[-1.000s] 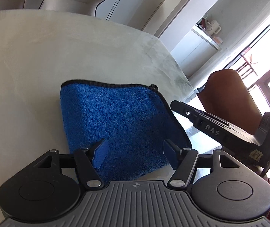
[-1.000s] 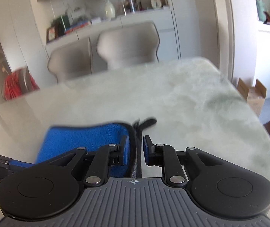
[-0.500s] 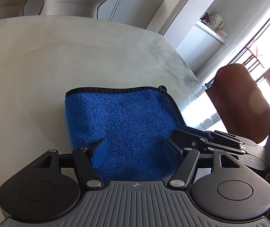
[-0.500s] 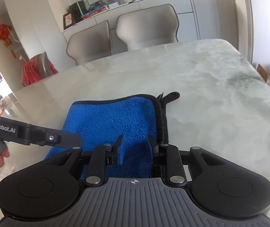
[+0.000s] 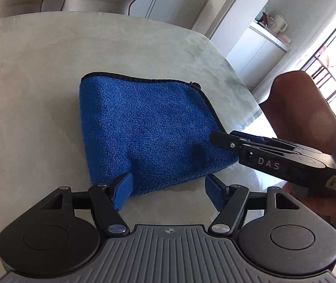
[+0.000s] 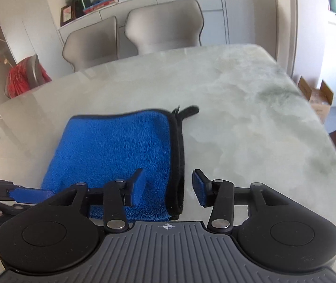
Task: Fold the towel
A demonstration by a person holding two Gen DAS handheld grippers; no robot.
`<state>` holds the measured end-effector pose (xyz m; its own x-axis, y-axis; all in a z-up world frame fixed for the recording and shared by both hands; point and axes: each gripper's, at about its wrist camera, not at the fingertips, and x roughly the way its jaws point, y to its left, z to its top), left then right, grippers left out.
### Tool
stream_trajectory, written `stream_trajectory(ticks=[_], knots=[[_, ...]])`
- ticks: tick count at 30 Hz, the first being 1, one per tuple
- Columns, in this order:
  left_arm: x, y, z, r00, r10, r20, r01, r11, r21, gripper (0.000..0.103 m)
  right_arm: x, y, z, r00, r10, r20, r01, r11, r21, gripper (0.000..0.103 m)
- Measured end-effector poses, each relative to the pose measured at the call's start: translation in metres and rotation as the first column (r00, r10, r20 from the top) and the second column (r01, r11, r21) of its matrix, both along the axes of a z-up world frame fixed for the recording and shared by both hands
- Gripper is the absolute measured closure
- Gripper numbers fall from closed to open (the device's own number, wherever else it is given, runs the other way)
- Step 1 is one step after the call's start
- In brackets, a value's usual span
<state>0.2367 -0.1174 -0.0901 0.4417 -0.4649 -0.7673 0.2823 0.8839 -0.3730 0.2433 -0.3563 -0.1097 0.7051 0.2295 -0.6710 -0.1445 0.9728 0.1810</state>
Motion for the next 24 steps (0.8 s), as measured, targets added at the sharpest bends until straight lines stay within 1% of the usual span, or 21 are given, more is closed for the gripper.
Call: stream_trajectory(ticks=[4, 6, 8, 9, 11, 13, 15, 17, 20, 24], knots=[[-0.010, -0.004, 0.017, 0.999, 0.007, 0.053, -0.009, 0.999, 0.049, 0.032, -0.018, 0.005, 0.021, 1.000, 0.005, 0.031, -0.003, 0.998, -0.062, 0.056], [-0.020, -0.006, 0.026, 0.997, 0.009, 0.076, -0.016, 0.996, 0.085, 0.030, -0.030, 0.009, 0.030, 0.999, -0.008, 0.036, 0.011, 0.996, -0.091, 0.050], [-0.030, -0.006, 0.032, 0.997, 0.014, 0.079, -0.022, 0.994, 0.106, 0.026, -0.044, 0.010, 0.038, 0.998, -0.037, 0.044, 0.041, 0.994, -0.097, 0.036], [-0.036, -0.005, 0.036, 0.996, 0.018, 0.083, -0.028, 0.993, 0.115, 0.026, -0.051, 0.011, 0.043, 0.997, -0.054, 0.048, 0.058, 0.994, -0.096, 0.031], [-0.047, -0.006, 0.041, 0.994, 0.023, 0.103, -0.036, 0.991, 0.127, 0.025, -0.064, 0.011, 0.051, 0.995, -0.082, 0.052, 0.086, 0.992, -0.089, 0.012], [-0.059, -0.007, 0.046, 0.991, 0.036, 0.130, -0.055, 0.987, 0.151, 0.021, -0.077, 0.012, 0.059, 0.994, -0.095, 0.062, 0.100, 0.991, -0.088, 0.008], [-0.072, -0.006, 0.052, 0.987, 0.053, 0.154, -0.079, 0.984, 0.162, 0.018, -0.087, 0.013, 0.066, 0.993, -0.107, 0.058, 0.113, 0.988, -0.110, 0.005], [-0.082, -0.004, 0.056, 0.984, 0.074, 0.161, -0.099, 0.983, 0.156, 0.012, -0.096, 0.013, 0.071, 0.992, -0.108, 0.060, 0.115, 0.985, -0.131, 0.002], [-0.098, 0.002, 0.062, 0.978, 0.119, 0.171, -0.142, 0.981, 0.135, 0.007, -0.111, 0.013, 0.079, 0.994, -0.089, 0.070, 0.099, 0.984, -0.150, 0.001], [-0.116, 0.003, 0.067, 0.971, 0.157, 0.178, -0.183, 0.973, 0.141, 0.007, -0.130, 0.015, 0.087, 0.995, -0.069, 0.065, 0.080, 0.981, -0.178, 0.001]])
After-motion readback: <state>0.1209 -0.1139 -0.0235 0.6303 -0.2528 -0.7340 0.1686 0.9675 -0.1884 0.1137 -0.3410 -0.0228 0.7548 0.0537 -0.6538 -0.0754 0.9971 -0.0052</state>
